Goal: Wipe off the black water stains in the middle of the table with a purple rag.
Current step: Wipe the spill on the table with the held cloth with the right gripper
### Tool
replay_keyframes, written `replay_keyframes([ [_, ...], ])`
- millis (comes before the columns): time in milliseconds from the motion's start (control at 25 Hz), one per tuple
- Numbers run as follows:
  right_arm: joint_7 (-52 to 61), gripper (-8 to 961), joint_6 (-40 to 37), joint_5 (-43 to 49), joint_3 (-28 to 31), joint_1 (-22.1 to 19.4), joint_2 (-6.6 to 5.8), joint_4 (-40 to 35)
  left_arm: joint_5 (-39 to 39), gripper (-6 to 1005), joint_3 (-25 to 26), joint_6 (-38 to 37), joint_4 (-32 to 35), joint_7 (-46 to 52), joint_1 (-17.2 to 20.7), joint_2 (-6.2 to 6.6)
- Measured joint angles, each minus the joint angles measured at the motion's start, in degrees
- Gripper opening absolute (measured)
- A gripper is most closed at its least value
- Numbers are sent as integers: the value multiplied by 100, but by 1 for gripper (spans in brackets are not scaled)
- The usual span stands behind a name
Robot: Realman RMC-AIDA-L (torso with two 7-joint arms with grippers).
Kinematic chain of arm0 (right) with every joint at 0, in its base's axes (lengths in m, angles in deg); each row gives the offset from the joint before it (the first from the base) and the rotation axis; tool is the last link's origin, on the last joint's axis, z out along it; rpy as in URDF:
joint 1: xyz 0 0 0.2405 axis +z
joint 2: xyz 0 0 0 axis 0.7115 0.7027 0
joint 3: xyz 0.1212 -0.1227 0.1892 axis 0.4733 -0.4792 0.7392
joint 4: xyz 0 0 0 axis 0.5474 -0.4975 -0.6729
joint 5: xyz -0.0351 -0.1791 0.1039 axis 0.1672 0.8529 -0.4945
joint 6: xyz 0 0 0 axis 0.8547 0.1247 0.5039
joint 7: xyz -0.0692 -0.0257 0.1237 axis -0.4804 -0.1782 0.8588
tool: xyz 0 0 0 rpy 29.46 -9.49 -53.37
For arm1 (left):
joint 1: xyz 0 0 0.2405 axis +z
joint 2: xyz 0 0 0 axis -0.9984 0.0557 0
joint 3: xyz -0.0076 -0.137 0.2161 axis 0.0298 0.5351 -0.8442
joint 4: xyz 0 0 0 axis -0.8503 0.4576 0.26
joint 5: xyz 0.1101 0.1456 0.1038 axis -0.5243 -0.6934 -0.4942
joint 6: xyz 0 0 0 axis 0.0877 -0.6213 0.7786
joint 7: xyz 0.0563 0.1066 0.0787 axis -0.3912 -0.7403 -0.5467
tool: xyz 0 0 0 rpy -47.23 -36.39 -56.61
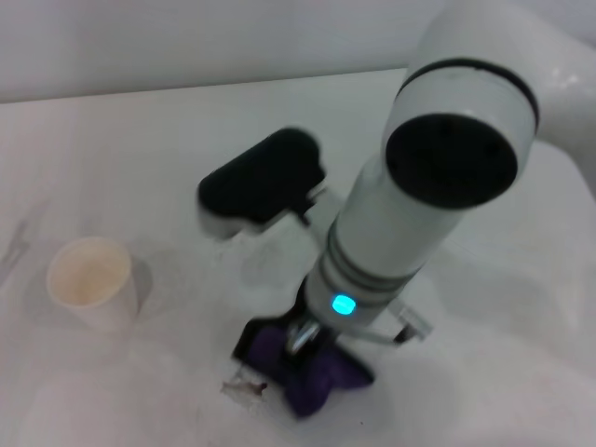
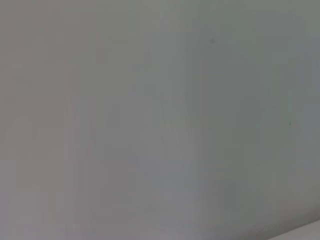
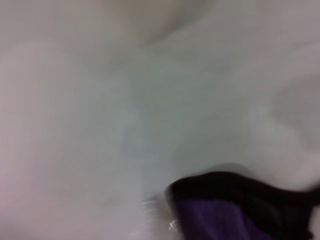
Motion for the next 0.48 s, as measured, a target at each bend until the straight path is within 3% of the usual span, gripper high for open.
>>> replay_keyframes([
  [240, 3, 99, 439, 955, 501, -129, -4, 339, 0, 893, 6, -4, -18, -2, 9, 4],
  [480, 14, 99, 168, 477, 258, -38, -1, 414, 1, 892, 6, -10, -2, -11, 10, -4],
])
